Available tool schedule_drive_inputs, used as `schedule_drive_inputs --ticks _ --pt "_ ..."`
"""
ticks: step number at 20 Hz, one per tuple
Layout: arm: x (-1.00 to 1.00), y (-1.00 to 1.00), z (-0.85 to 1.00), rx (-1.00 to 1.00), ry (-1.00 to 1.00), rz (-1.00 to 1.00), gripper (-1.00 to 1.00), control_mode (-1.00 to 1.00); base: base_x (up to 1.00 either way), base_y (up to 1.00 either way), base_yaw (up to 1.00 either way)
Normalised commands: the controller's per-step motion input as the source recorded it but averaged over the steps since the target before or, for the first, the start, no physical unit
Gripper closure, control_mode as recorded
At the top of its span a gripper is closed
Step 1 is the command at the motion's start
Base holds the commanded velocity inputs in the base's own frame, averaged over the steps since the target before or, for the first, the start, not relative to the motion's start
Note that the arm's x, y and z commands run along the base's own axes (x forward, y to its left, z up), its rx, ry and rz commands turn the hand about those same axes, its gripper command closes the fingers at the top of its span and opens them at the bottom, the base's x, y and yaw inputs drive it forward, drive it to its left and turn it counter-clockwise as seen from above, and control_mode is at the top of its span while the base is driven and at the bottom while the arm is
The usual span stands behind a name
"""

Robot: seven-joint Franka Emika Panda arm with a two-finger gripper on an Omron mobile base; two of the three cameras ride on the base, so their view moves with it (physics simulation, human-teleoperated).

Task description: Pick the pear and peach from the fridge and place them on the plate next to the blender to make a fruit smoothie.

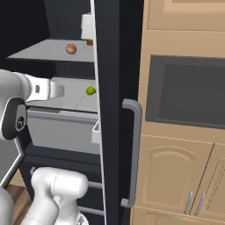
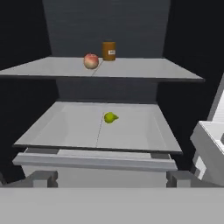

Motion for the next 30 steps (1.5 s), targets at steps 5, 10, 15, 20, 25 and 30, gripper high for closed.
schedule_drive_inputs --ticks 5,10,15,20,25,30 --pt "-0.18 0.08 0.91 0.04 0.04 0.0 -1.0 -1.0 0.0 0.0 0.0" --pt "0.0 0.03 0.15 0.06 0.19 0.03 -1.0 -1.0 0.0 0.0 0.0" --pt "0.13 0.25 0.0 0.0 0.01 0.0 -1.0 -1.0 0.0 0.0 0.0" --pt "0.63 0.27 0.0 0.0 0.11 0.0 -1.0 -1.0 0.0 0.0 0.0" --pt "0.72 0.04 -0.01 0.0 0.06 0.0 -1.0 -1.0 0.0 0.0 0.0" --pt "0.61 0.11 -0.02 0.0 0.01 0.0 -1.0 -1.0 0.0 0.0 0.0"
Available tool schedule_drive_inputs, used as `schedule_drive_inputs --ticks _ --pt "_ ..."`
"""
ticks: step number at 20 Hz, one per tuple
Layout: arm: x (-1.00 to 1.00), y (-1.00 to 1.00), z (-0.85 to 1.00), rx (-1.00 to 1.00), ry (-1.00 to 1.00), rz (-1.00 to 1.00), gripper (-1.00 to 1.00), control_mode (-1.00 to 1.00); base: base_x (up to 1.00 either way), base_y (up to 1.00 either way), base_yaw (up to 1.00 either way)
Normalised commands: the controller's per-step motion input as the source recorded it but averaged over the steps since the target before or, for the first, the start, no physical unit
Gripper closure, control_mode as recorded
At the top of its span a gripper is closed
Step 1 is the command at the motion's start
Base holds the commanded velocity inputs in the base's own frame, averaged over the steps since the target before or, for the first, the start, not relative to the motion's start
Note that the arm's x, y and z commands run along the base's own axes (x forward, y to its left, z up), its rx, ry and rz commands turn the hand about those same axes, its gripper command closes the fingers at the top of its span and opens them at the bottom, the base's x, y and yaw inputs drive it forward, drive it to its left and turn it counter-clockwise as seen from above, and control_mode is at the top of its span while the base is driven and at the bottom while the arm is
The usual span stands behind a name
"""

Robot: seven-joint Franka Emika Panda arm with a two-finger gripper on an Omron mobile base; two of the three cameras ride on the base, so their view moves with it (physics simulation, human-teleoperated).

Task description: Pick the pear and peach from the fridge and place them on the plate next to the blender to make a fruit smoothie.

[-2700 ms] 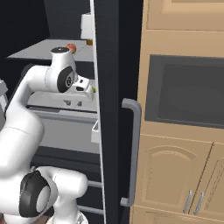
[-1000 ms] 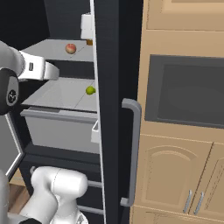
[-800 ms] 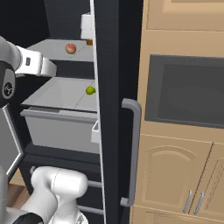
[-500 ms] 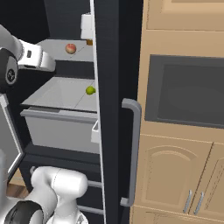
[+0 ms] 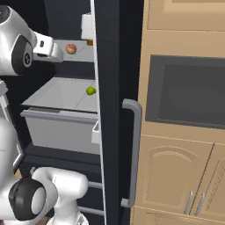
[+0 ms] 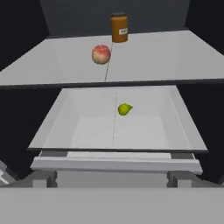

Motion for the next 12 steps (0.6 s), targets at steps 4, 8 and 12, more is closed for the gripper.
schedule_drive_inputs --ticks 4,8,12 --pt "0.53 0.16 -0.3 0.0 0.0 0.0 -1.0 -1.0 0.0 0.0 0.0" --pt "0.57 0.24 -0.22 0.0 0.0 0.0 -1.0 -1.0 0.0 0.0 0.0" --pt "0.7 0.32 -0.12 0.0 0.0 -0.01 -1.0 -1.0 0.0 0.0 0.0"
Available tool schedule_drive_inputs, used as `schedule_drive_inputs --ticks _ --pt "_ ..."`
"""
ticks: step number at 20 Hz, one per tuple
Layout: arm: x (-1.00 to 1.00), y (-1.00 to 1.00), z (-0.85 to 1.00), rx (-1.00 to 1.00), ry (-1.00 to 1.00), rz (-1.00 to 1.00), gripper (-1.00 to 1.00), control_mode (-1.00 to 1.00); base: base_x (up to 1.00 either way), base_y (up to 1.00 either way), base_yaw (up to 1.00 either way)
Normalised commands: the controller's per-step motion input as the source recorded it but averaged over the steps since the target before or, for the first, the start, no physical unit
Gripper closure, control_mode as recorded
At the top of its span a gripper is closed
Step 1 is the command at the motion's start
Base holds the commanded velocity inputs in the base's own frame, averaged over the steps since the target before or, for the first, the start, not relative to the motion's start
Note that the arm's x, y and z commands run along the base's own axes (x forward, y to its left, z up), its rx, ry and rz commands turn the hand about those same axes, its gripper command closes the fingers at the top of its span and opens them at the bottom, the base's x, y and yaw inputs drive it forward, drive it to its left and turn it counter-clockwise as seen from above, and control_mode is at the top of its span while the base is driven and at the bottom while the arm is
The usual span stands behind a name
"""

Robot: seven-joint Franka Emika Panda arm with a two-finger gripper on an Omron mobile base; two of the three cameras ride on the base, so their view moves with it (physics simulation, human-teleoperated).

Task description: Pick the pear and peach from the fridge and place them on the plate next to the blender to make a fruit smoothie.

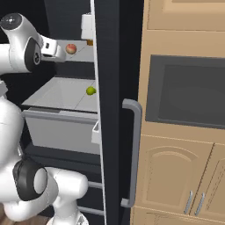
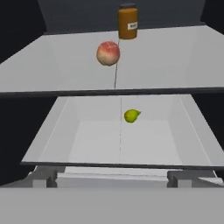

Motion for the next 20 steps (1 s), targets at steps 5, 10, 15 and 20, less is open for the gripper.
schedule_drive_inputs --ticks 5,10,15,20 --pt "0.69 0.2 -0.06 0.0 0.0 0.0 -1.0 -1.0 0.0 0.0 0.0" --pt "0.65 0.03 0.0 0.0 0.0 0.0 -1.0 -1.0 0.0 0.0 0.0" --pt "0.51 0.0 0.0 0.0 0.01 -0.02 -1.0 -1.0 0.0 0.0 0.0" --pt "0.45 0.0 -0.01 0.0 0.0 0.0 -1.0 -1.0 0.0 0.0 0.0"
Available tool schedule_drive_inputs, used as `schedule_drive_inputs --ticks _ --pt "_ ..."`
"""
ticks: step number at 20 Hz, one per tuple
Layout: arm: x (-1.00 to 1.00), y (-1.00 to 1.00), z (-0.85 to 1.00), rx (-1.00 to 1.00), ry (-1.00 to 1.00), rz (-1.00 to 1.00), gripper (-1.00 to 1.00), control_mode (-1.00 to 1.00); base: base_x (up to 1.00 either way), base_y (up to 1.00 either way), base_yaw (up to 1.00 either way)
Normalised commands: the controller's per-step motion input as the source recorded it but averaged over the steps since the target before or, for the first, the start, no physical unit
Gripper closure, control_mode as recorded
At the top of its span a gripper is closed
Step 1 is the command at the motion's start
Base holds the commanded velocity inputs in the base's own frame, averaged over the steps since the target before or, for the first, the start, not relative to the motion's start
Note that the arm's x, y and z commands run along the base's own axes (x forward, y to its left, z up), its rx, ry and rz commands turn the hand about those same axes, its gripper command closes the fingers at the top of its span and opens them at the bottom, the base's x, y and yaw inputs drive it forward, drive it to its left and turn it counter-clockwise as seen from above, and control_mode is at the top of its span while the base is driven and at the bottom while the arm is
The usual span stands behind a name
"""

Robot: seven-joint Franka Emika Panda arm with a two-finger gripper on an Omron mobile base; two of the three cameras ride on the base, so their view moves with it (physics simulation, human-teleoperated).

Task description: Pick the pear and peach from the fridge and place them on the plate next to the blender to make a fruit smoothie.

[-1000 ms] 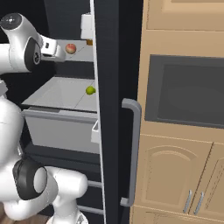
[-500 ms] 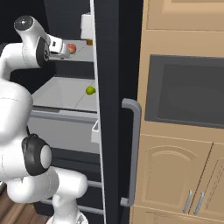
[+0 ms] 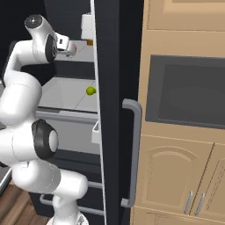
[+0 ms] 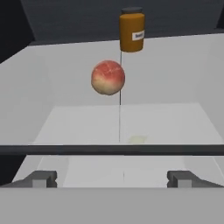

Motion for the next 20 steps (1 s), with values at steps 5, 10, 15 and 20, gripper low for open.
schedule_drive_inputs --ticks 5,10,15,20 --pt "0.43 0.0 0.0 0.0 0.0 0.0 -1.0 -1.0 0.0 0.0 0.0" --pt "0.43 0.0 -0.07 0.0 0.0 0.0 -1.0 -1.0 0.0 0.0 0.0" --pt "0.45 0.01 -0.07 0.0 0.0 0.0 -1.0 -1.0 0.0 0.0 0.0" --pt "0.45 0.04 -0.07 0.0 0.0 -0.01 -1.0 -1.0 0.0 0.0 0.0"
